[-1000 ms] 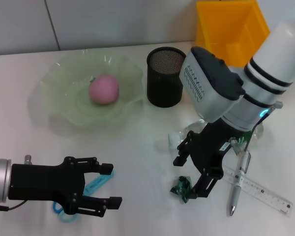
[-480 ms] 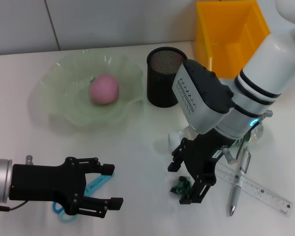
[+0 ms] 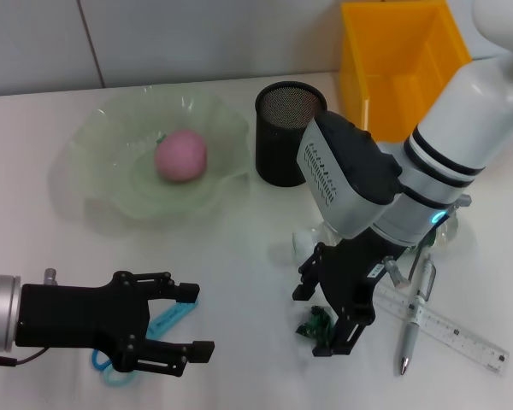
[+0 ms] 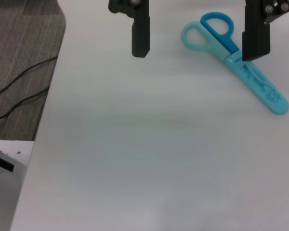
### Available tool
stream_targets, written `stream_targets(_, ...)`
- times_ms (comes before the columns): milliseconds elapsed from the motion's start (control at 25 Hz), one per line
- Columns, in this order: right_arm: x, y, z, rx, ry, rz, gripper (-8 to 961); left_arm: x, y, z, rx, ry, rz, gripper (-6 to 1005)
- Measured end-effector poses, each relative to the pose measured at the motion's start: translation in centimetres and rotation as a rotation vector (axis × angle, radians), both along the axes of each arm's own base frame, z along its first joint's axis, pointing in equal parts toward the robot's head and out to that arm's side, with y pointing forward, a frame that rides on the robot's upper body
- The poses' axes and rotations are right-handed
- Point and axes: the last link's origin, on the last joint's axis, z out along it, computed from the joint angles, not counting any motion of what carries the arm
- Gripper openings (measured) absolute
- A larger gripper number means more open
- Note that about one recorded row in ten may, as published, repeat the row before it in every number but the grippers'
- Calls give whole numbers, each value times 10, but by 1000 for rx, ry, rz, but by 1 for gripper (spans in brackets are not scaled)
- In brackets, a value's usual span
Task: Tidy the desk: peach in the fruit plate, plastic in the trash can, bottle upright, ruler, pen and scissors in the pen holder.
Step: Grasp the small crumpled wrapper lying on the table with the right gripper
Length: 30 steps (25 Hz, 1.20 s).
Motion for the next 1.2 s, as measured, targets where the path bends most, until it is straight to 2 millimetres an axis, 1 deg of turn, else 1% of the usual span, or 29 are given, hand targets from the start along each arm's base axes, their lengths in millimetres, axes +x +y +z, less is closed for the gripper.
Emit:
stream_targets(600, 2, 0, -2, 5, -9, 8, 809, 1, 1, 0, -1, -2, 6, 863)
stream_targets(880, 5, -1, -7, 5, -34, 14, 809, 1, 1, 0, -1, -3, 6, 864)
stream_targets(1080, 5, -1, -8, 8, -34, 9, 620, 1, 2, 2, 5, -7, 10, 864)
stream_targets(1200, 4, -1, -8, 10, -32, 10, 557, 1, 2, 2, 5, -7, 10, 864)
